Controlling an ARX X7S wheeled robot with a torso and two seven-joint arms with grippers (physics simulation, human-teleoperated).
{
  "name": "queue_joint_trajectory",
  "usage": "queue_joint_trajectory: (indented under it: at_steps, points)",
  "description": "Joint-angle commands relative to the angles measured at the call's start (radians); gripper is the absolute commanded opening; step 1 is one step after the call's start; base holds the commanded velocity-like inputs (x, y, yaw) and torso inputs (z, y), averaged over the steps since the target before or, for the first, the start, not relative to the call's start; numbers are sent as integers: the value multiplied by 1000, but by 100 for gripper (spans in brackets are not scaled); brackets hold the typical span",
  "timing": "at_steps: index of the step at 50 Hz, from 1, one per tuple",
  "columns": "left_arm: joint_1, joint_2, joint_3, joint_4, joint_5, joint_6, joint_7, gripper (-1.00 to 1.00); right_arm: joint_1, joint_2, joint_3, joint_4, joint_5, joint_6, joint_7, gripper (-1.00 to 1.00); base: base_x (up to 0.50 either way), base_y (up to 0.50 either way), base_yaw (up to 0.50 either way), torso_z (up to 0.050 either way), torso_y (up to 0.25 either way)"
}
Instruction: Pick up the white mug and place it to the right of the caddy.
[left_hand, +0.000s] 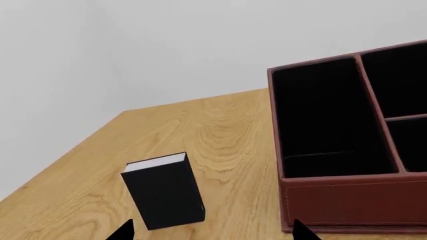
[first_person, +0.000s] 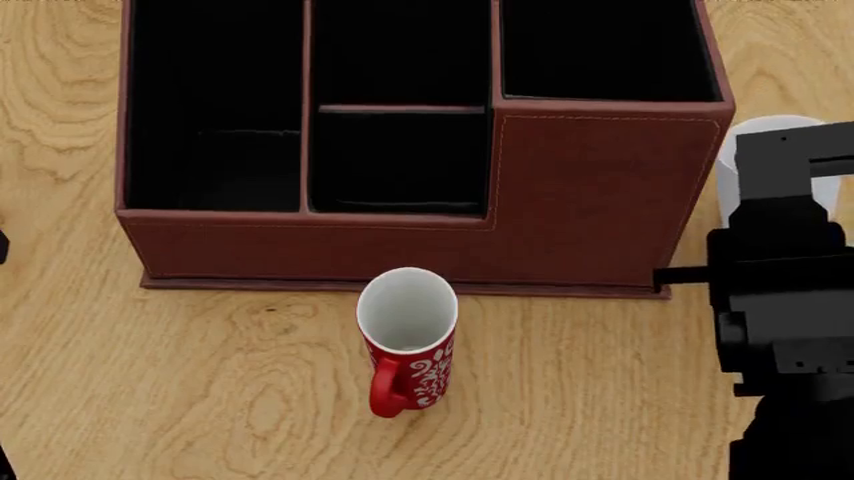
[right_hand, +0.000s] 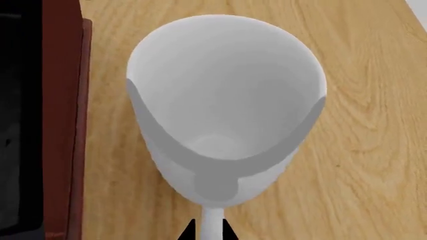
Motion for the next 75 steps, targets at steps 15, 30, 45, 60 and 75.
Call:
queue_joint_trajectory:
  at_steps: [15,30,45,60,75]
  points:
    - [-16,-7,10,6,-13,-9,-14,100,-80,47,93,-147,-69,75,-35,100,1,0,0,0,-1]
    - [-28,-11,6,6,-32,-9,-16,100,-261,246,202,-920,66,503,139,100,0,0,0,0,0]
    - [-6,-15,6,10,-25,16,-17,100,-404,345,407,-1414,219,725,267,100,0,0,0,0,0]
    - [15,-20,8,10,-18,37,-15,100,-466,381,655,-1870,557,979,480,100,0,0,0,0,0]
    - [45,-41,-22,32,-43,41,-22,100,-385,575,649,-1967,1472,850,1204,100,0,0,0,0,0]
